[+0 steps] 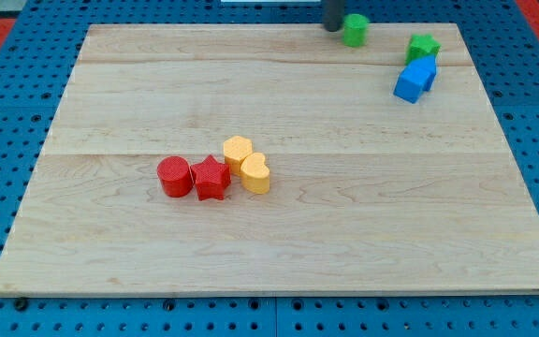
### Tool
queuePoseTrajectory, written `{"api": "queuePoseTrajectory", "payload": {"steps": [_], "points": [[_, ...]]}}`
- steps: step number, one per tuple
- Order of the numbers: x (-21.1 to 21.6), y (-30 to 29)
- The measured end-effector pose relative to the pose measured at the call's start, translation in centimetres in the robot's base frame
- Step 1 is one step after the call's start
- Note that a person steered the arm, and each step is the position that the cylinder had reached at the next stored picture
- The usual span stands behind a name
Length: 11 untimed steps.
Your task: Move the green circle closer to the blue triangle
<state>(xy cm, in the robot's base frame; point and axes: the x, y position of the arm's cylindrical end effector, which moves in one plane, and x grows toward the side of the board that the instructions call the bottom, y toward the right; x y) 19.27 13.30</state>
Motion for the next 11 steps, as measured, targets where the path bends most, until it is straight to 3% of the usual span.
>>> {"api": "queuePoseTrajectory", "payload": {"steps": [1, 2, 3, 4, 5, 6, 7, 9, 10, 11], "points": [[3.4, 1.0], [8.1, -6.9], [18.4, -7.7], [25.1, 3.7], [18.7, 15.7], [6.3, 21.0], [-0.1, 16.0], [1.1, 5.8], [0.6, 2.1], [2.9, 0.3]]}}
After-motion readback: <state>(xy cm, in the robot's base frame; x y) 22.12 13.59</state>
